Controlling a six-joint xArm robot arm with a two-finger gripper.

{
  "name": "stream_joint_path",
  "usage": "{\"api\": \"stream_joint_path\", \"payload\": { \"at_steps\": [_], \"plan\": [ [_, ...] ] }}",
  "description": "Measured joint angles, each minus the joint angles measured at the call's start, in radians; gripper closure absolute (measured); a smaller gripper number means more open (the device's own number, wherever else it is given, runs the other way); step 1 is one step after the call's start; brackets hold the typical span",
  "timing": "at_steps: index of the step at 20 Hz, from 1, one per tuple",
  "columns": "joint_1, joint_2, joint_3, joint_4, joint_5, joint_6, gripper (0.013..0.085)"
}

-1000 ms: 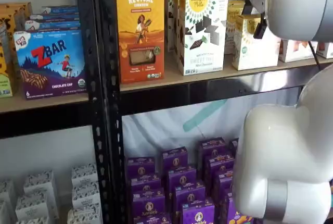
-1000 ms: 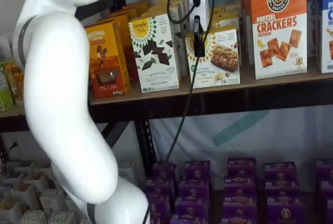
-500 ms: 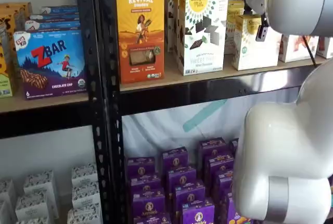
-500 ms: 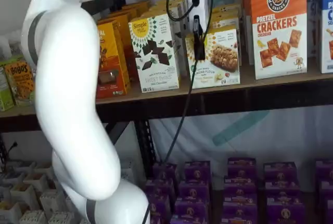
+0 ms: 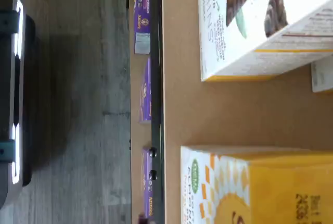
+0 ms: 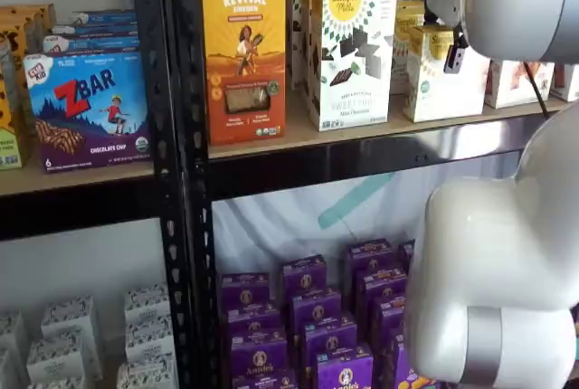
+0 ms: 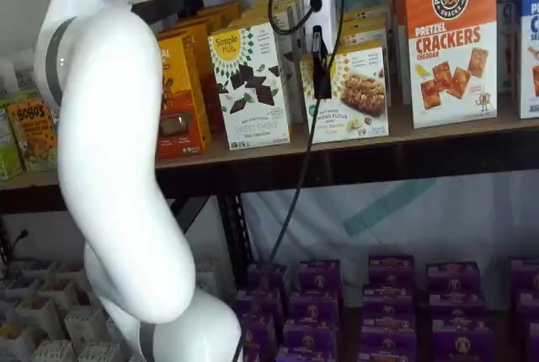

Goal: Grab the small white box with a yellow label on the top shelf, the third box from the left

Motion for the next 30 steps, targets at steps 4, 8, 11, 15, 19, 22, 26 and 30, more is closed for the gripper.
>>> {"api": "stream_joint_path", "payload": {
  "at_steps": [4,8,11,15,19,22,26,30],
  "plan": [
    [-0.003,0.000,-0.004,0.003,0.004,-0.002,0.0290],
    [-0.005,-0.001,-0.007,-0.003,0.006,-0.004,0.0330],
    [-0.008,-0.001,-0.008,0.002,0.008,-0.007,0.0370],
    [-0.014,-0.003,-0.006,0.013,0.005,-0.011,0.0490],
    [-0.016,-0.006,-0.002,0.018,-0.003,-0.014,0.0490],
    [-0.019,-0.005,-0.004,0.023,-0.001,-0.016,0.0570],
    [-0.020,-0.009,-0.002,0.025,-0.002,-0.017,0.0570],
    [-0.033,-0.019,-0.007,0.047,0.029,-0.022,0.0570]
  ]
}}
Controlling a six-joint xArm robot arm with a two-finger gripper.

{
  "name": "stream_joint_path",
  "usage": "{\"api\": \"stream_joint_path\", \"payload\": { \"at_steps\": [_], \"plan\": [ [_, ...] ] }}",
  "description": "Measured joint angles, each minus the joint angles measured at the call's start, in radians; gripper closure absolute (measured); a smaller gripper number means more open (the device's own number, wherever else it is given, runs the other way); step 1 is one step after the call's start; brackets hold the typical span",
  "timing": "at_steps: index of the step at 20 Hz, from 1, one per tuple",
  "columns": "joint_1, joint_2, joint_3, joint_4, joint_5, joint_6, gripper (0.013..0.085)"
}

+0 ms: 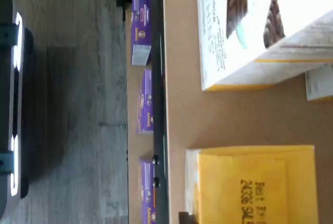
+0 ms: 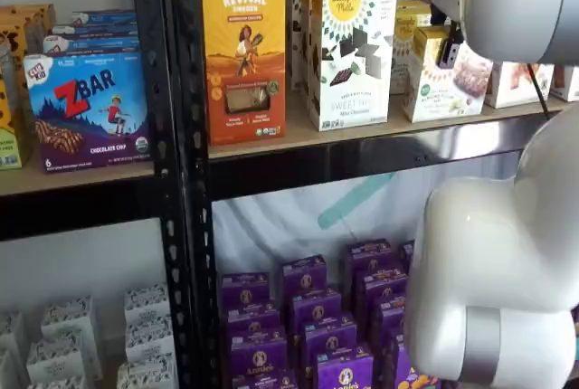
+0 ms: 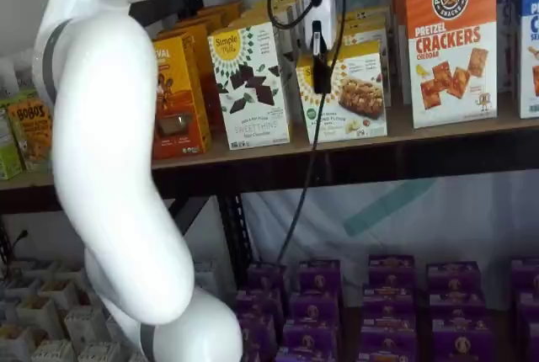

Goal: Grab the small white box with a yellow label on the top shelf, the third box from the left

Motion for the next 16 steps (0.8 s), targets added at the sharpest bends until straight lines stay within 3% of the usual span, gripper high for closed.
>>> {"api": "stream_joint_path", "payload": {
  "at_steps": [10,11,15,16],
  "plan": [
    [-0.026,-0.133,0.095,0.007,0.008,-0.020,0.0570],
    [-0.025,-0.157,0.127,0.003,-0.016,-0.024,0.0610],
    [-0.022,-0.178,0.162,-0.009,-0.038,-0.027,0.0610],
    [-0.024,-0.182,0.172,-0.007,-0.041,-0.029,0.0650]
  ]
}}
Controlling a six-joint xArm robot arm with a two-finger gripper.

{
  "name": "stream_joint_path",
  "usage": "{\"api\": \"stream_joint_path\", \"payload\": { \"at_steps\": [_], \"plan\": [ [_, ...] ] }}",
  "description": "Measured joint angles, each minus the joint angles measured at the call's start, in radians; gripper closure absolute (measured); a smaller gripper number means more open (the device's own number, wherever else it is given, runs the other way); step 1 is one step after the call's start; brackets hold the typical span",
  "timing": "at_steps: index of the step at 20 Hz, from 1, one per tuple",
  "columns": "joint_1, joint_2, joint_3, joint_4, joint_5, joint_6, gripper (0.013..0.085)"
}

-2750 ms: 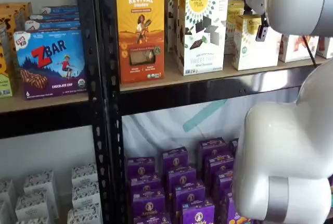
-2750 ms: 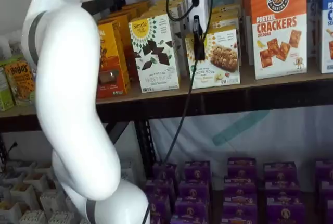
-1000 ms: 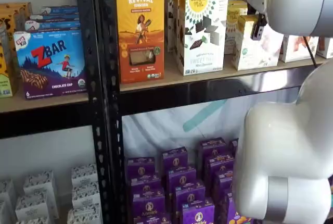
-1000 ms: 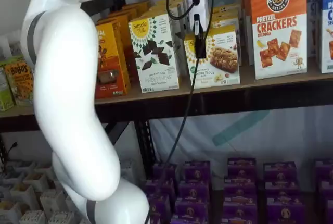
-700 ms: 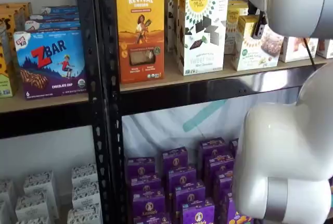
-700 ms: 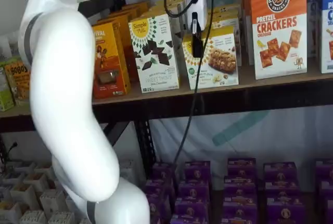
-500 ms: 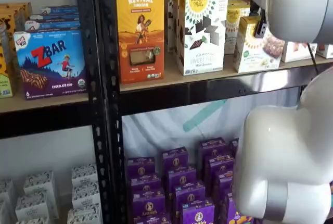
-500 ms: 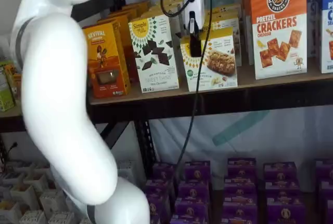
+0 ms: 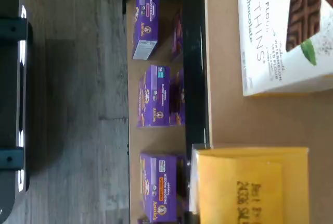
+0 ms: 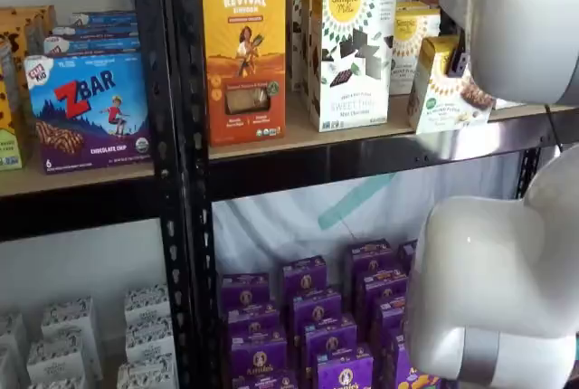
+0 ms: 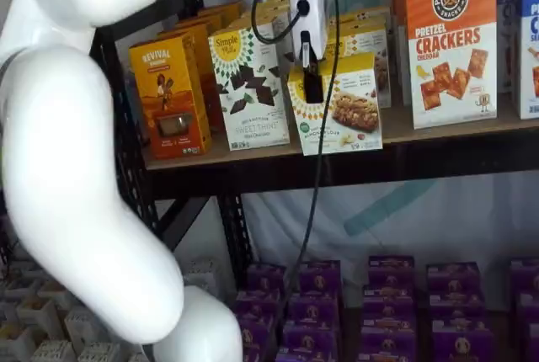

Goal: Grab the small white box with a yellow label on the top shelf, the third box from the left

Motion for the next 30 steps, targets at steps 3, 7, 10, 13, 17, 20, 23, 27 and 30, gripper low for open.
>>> {"api": "stream_joint_path", "payload": {
  "at_steps": [3,7,10,13,17,20,23,27,30],
  "plan": [
    [-0.004,-0.003,0.008,0.006,0.004,-0.003,0.0650],
    [-0.012,-0.006,0.012,0.016,0.012,-0.009,0.0690],
    [-0.019,-0.003,0.007,0.022,0.024,-0.013,0.0690],
    [-0.025,0.002,-0.012,0.020,0.061,-0.015,0.0690],
    [-0.027,-0.020,-0.010,0.000,0.092,-0.016,0.0690],
    [-0.015,-0.054,0.012,-0.043,0.111,-0.010,0.0690],
    [-0.001,-0.083,0.031,-0.085,0.144,-0.002,0.0690],
    [0.012,-0.110,0.047,-0.129,0.196,0.005,0.0690],
    [0.020,-0.120,0.050,-0.149,0.242,0.011,0.0690]
  ]
}}
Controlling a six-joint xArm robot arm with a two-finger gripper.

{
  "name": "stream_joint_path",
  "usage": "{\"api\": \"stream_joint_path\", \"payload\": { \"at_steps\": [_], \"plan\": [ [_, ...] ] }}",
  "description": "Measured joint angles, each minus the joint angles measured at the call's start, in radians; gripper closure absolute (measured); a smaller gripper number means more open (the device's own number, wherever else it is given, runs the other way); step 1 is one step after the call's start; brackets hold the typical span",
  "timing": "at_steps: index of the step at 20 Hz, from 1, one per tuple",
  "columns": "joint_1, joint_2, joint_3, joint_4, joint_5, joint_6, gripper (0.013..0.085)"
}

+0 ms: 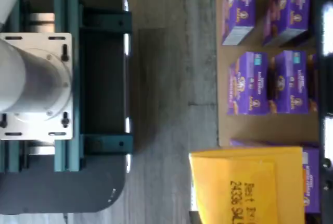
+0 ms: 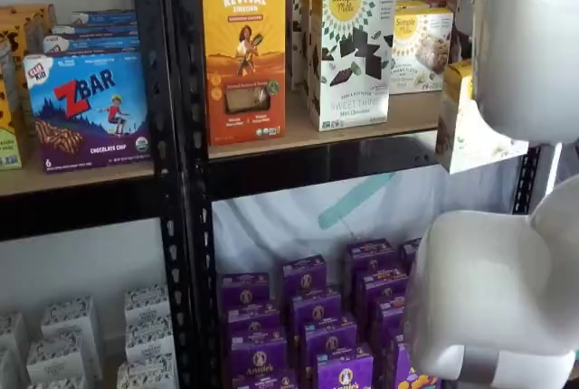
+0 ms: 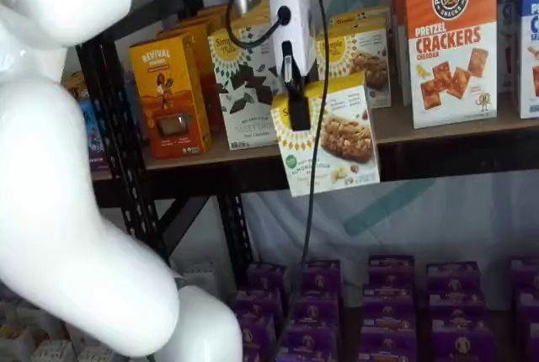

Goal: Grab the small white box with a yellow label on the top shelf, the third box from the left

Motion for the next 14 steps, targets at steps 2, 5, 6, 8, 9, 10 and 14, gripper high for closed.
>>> {"api": "stream_joint_path", "payload": {
  "at_steps": [2,5,6,8,9,10,14],
  "plan": [
    [0.003,-0.008,0.005,-0.002,0.022,0.003,0.0690],
    [0.008,-0.022,0.015,0.005,0.045,0.009,0.0690],
    [0.012,-0.027,0.019,0.007,0.050,0.014,0.0690],
    [0.022,-0.035,0.026,0.008,0.057,0.024,0.0690],
    [0.029,-0.040,0.031,0.007,0.058,0.030,0.0690],
    [0.036,-0.045,0.036,0.005,0.058,0.037,0.0690],
    [0.059,-0.056,0.051,0.000,0.058,0.060,0.0690]
  ]
}}
